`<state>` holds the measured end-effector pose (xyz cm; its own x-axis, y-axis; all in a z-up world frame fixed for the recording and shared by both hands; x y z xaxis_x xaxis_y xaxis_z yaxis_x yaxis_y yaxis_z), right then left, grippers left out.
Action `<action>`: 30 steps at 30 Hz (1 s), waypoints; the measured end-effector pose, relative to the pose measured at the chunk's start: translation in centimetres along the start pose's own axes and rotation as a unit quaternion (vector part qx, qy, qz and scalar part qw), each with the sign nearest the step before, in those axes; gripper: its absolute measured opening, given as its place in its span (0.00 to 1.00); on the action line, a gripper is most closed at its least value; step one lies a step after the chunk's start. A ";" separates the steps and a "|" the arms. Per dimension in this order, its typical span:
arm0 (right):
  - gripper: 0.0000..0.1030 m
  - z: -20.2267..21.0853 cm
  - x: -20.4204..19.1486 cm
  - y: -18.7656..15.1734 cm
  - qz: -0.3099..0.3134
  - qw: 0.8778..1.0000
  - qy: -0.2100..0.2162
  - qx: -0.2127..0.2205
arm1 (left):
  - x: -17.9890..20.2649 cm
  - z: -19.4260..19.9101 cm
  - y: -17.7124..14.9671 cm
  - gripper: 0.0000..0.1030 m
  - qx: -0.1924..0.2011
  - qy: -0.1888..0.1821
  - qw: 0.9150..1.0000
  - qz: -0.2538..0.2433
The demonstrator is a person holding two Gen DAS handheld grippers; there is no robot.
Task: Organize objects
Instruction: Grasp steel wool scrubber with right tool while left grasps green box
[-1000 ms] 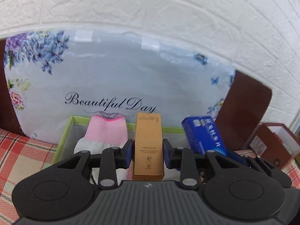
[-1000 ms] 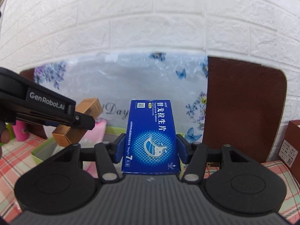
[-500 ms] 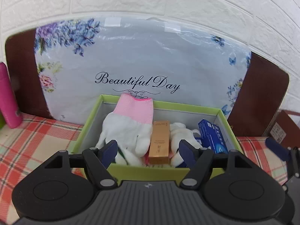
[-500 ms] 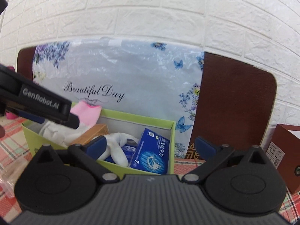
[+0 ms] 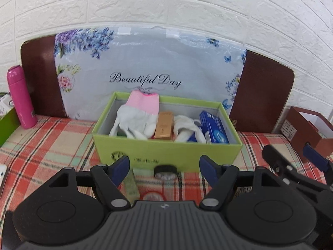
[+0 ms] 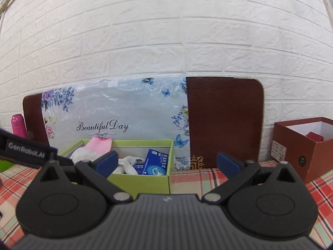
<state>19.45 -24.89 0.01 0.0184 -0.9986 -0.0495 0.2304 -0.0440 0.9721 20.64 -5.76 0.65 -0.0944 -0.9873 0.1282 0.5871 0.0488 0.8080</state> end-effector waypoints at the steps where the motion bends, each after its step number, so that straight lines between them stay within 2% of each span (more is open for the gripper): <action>1: 1.00 0.6 0.2 -0.3 -0.001 1.000 -0.003 0.000 | -0.2 0.3 -0.6 0.75 -0.004 0.000 1.000 0.004; 10: 1.00 4.2 1.1 -5.4 0.007 0.999 -0.011 -0.043 | -1.6 0.7 -7.1 0.75 -0.048 -0.011 0.998 0.029; 14: 1.00 4.8 1.6 -8.6 0.022 0.996 -0.026 -0.079 | -1.4 -0.2 -9.3 0.75 -0.061 -0.015 0.998 0.020; 17: 1.00 4.9 2.5 -10.4 -0.002 0.994 -0.032 -0.108 | -0.7 -1.1 -10.0 0.75 -0.062 -0.024 0.998 0.010; 20: 1.00 4.9 3.3 -10.9 -0.031 0.992 -0.033 -0.121 | 0.4 -2.2 -10.1 0.75 -0.065 -0.030 0.997 -0.004; 23: 1.00 5.0 3.4 -10.7 -0.027 0.992 -0.037 -0.114 | 1.7 -3.6 -10.2 0.75 -0.069 -0.042 0.996 -0.025; 25: 1.00 5.0 3.4 -10.7 -0.022 0.992 -0.036 -0.116 | 2.1 -4.7 -10.5 0.75 -0.077 -0.035 0.996 -0.040; 27: 1.00 4.9 3.4 -10.8 -0.021 0.992 -0.039 -0.119 | 2.2 -5.4 -10.9 0.66 -0.086 -0.037 0.994 -0.049; 30: 1.00 4.6 3.3 -10.7 -0.016 0.992 -0.048 -0.118 | 1.5 -4.9 -11.2 0.65 -0.084 -0.043 0.995 -0.037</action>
<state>12.62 -27.88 -9.47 -0.0819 -0.9956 -0.0462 0.4503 -0.0783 0.8894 17.88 -8.57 -11.06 -0.2067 -0.9702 0.1266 0.7012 -0.0566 0.7108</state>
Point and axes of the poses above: each gripper's, at about its wrist camera, not at the fingertips, and z roughly against the way its jaws point, x to its right, y to its top, the point moved 9 cm from there along -z, roughly the way its jaws point, and after that the axes turned 1 degree about z, right-handed, at the moved point
